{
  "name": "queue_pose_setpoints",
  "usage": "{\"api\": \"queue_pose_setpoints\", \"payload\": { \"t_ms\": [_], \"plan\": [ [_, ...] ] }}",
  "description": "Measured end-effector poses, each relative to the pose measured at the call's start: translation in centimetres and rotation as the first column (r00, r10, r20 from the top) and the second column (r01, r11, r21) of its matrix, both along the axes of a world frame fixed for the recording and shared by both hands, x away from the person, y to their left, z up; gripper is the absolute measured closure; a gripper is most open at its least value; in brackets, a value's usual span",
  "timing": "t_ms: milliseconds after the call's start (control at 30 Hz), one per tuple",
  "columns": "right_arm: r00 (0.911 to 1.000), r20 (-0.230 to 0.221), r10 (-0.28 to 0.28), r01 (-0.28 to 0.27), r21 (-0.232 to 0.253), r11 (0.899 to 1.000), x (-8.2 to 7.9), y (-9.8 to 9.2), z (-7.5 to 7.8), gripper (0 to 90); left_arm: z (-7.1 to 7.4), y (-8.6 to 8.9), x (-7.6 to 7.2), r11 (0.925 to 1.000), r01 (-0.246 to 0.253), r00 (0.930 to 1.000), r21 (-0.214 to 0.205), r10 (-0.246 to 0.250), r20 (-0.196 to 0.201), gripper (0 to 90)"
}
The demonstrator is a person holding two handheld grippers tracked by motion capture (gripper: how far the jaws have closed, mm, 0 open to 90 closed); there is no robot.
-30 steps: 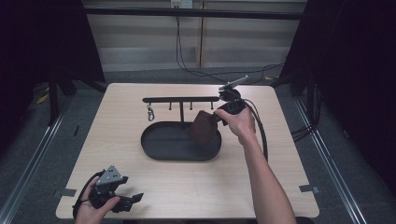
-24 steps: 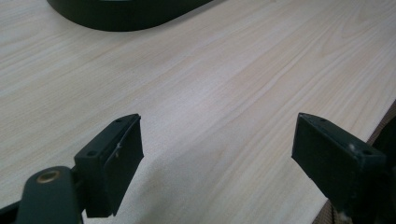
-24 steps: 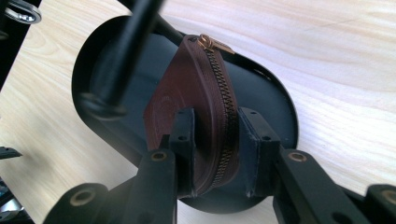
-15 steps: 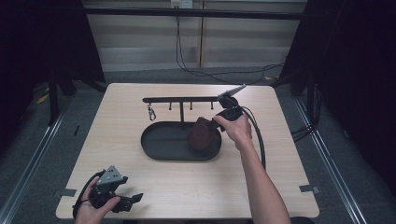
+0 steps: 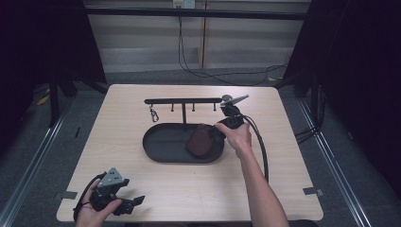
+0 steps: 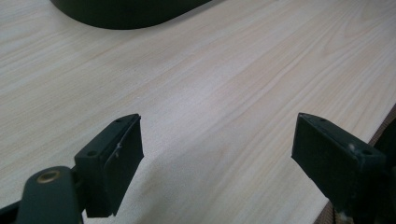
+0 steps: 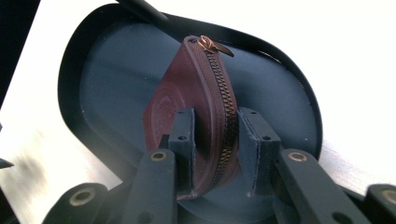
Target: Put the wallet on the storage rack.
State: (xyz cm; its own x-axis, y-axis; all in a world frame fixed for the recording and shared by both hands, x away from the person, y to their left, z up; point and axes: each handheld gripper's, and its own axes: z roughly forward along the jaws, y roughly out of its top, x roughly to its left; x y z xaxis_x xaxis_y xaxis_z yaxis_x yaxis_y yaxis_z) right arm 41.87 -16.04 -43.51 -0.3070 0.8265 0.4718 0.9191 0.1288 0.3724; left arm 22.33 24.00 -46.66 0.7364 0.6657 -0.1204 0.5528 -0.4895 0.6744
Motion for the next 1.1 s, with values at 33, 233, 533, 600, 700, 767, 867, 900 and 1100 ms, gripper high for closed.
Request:
{"api": "queue_pose_setpoints", "payload": {
  "t_ms": [33, 233, 533, 600, 700, 767, 867, 900, 1100],
  "plan": [
    [1.0000, 0.000, -0.006, 0.006, 0.001, 1.000, 0.0, -0.1, -0.1, 68.5, 0.0, 0.0, 0.0, 1.0000, 0.001, 1.0000, 0.001, -0.001, -0.002, 16.3],
    [0.9989, 0.017, -0.043, 0.043, 0.022, 0.999, 0.0, -0.5, -0.9, 67.7, 0.0, 0.0, 0.0, 1.0000, 0.000, 1.0000, 0.000, 0.000, -0.002, 16.3],
    [0.9979, 0.041, -0.051, 0.052, -0.017, 0.999, -0.1, -0.2, -1.7, 67.3, 0.0, 0.1, 0.0, 1.0000, -0.002, 1.0000, -0.003, 0.002, 0.002, 16.4],
    [0.9970, 0.055, -0.054, 0.054, -0.001, 0.999, -0.1, -0.2, -1.8, 65.0, 0.0, 0.1, 0.0, 1.0000, -0.004, 1.0000, -0.007, 0.004, 0.000, 16.4],
    [0.9962, 0.066, -0.058, 0.058, 0.004, 0.998, -0.2, -0.2, -1.6, 61.2, 0.0, 0.1, 0.0, 0.9999, -0.006, 1.0000, -0.010, 0.006, 0.002, 16.4],
    [0.9956, 0.074, -0.057, 0.057, 0.002, 0.998, -0.3, -0.2, -1.5, 59.4, 0.0, 0.1, 0.0, 1.0000, -0.005, 1.0000, -0.007, 0.005, 0.002, 16.4],
    [0.9933, 0.100, -0.058, 0.057, 0.007, 0.998, -0.5, -0.5, -1.4, 50.2, 0.0, 0.1, 0.0, 0.9999, -0.008, 1.0000, -0.011, 0.008, 0.005, 16.4],
    [0.9919, 0.114, -0.057, 0.056, 0.009, 0.998, -0.6, -0.5, -1.3, 46.0, 0.0, 0.1, 0.0, 0.9999, -0.007, 1.0000, -0.013, 0.007, 0.004, 16.4],
    [0.9829, 0.176, -0.053, 0.051, 0.015, 0.999, -1.4, -0.8, -0.7, 28.8, 0.0, 0.1, 0.1, 0.9989, -0.032, 0.9995, -0.035, 0.032, 0.003, 16.4]
  ]
}}
